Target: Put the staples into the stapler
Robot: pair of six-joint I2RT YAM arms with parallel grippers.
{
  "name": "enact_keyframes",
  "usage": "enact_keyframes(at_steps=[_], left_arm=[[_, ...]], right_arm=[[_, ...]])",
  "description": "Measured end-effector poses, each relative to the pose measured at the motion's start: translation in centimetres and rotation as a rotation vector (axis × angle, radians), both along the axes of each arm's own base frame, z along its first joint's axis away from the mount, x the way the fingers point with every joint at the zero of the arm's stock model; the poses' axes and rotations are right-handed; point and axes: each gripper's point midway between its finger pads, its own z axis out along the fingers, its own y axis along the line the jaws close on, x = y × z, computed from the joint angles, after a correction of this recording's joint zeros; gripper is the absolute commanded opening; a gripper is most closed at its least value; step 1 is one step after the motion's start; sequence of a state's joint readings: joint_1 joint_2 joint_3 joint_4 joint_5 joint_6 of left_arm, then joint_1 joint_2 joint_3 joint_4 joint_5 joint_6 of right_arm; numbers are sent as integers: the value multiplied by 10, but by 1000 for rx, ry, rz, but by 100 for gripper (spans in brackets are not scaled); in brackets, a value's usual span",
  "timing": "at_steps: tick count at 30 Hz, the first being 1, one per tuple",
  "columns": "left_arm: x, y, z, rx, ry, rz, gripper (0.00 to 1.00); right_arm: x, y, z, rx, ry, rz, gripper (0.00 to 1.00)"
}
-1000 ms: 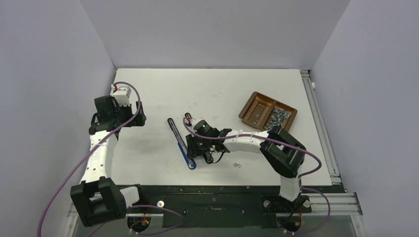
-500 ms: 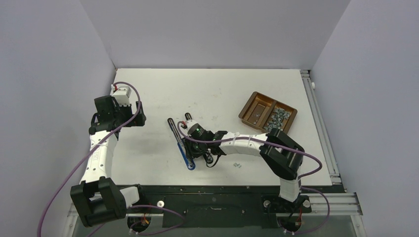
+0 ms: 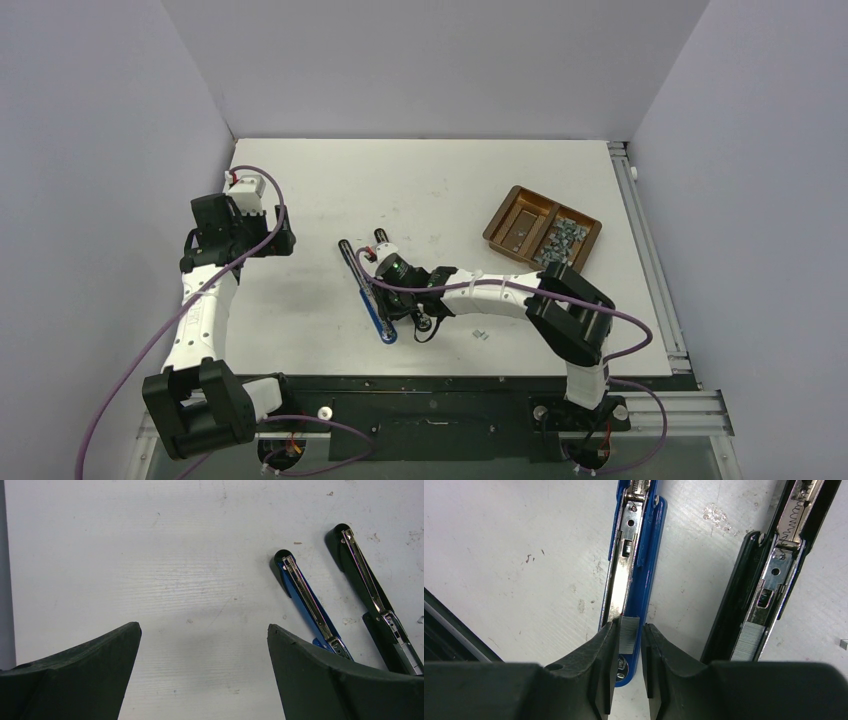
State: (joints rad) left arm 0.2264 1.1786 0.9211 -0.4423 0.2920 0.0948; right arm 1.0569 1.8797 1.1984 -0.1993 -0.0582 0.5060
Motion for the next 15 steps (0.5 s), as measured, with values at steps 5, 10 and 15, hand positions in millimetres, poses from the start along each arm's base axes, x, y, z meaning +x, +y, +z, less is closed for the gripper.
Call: enact_keyframes(at_steps=[5,10,15], left_arm=[[0,0,0,0,0,0,96],[0,2,0,0,0,6,96],[0,2,0,1,0,5,96]], right_arm=[[-1,0,0,-3,2,1,24],[-1,-1,0,-7,4,-3,24],[-1,-1,0,-6,5,-3,19]])
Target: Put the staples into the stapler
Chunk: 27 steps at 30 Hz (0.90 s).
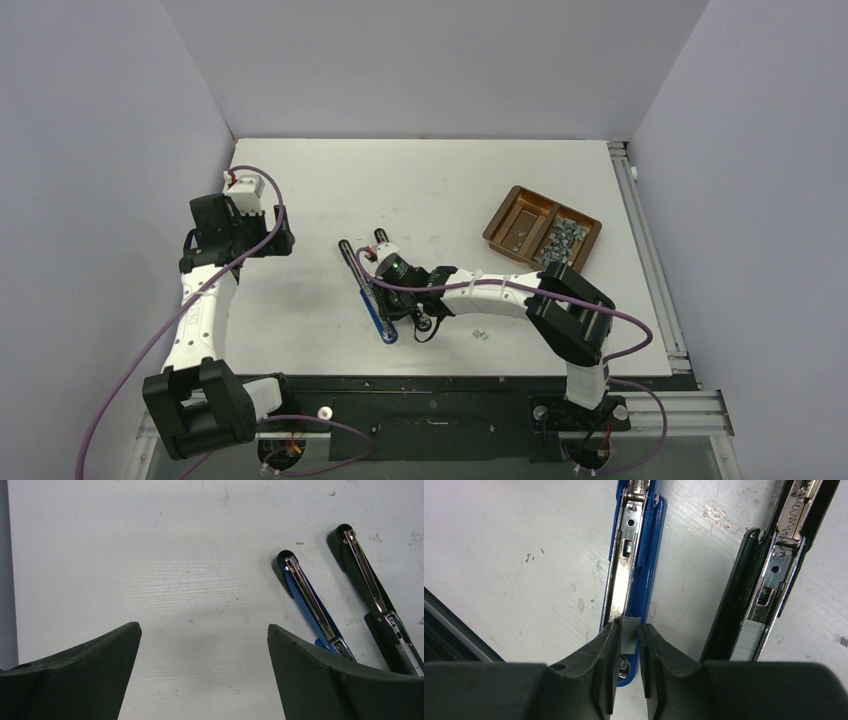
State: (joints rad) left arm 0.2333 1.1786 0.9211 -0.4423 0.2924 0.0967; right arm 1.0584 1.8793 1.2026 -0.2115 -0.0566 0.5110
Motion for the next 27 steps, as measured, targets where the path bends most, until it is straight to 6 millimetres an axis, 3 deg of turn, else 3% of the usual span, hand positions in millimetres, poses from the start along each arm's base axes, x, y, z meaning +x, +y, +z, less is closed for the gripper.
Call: enact_keyframes(at_steps=[5,22,27], left_arm=[[0,1,0,2,0,-1,96],[0,2,0,13,-2,-5,96],[0,2,0,13,-2,-5,96]], right_arm=[[-1,1,0,7,7,0,9],[-1,-5,3,-23,-4,-1,8],[1,-7,15,-36,-19,7,8]])
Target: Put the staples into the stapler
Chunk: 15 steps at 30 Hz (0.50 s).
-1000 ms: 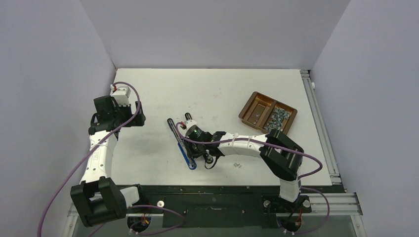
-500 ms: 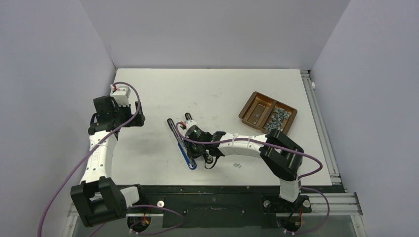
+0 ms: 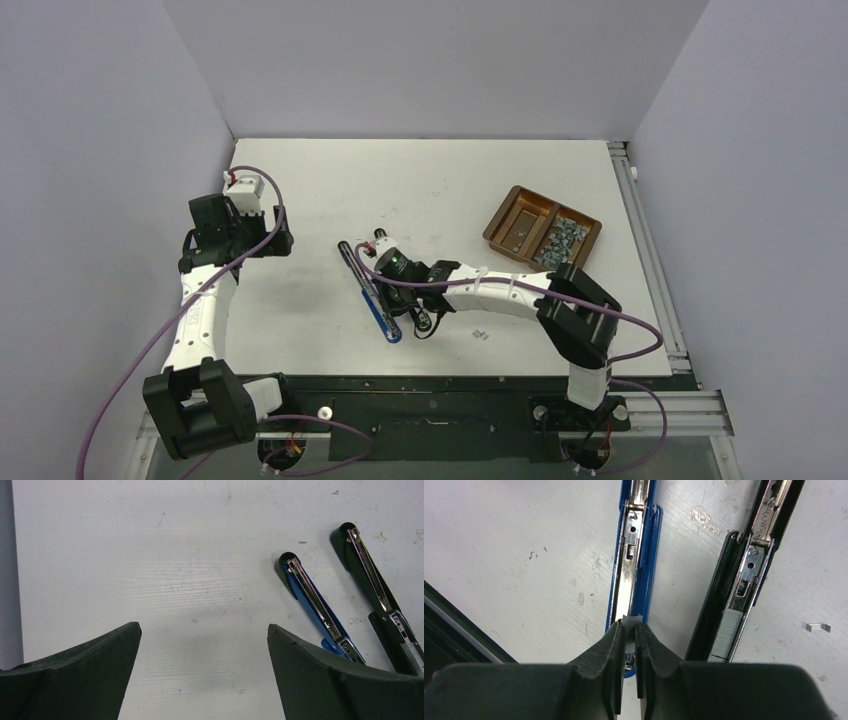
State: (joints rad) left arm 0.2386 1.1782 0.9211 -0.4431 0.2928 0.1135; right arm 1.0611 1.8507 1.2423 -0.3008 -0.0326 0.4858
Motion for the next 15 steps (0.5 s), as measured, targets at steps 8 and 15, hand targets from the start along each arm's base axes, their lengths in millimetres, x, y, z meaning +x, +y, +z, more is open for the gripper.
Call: enact_keyframes(at_steps=[8,15], left_arm=[[0,0,1,1,-4,0,96],[0,0,2,2,-6,-1,96]], right_arm=[[5,5,25,38,-34,-2,8],[4,-28,30,-23,-77,-58,9]])
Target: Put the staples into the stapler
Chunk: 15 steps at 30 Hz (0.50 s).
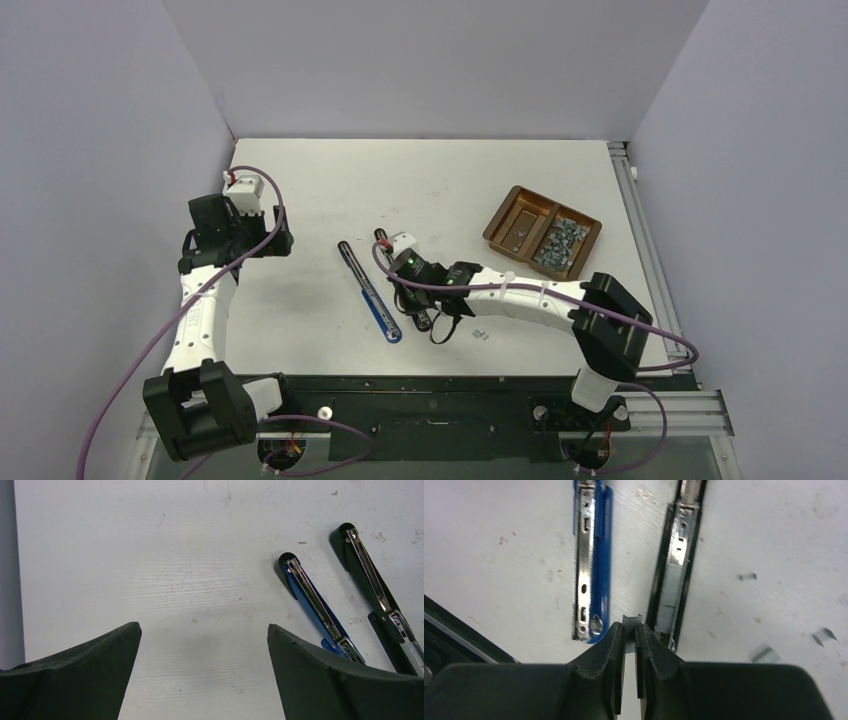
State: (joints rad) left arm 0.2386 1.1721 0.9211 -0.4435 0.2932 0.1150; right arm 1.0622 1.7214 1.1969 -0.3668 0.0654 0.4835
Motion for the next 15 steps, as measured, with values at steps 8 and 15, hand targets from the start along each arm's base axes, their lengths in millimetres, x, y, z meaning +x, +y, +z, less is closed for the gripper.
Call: enact_keyframes(at_steps=[8,15], left_arm=[[0,-1,1,0,-2,-3,96],[0,-1,1,0,-3,-4,96]], right_arm=[[-15,-65,-11,-93,-12,-101,9],[-25,-100,-44,-182,18,-162,9]])
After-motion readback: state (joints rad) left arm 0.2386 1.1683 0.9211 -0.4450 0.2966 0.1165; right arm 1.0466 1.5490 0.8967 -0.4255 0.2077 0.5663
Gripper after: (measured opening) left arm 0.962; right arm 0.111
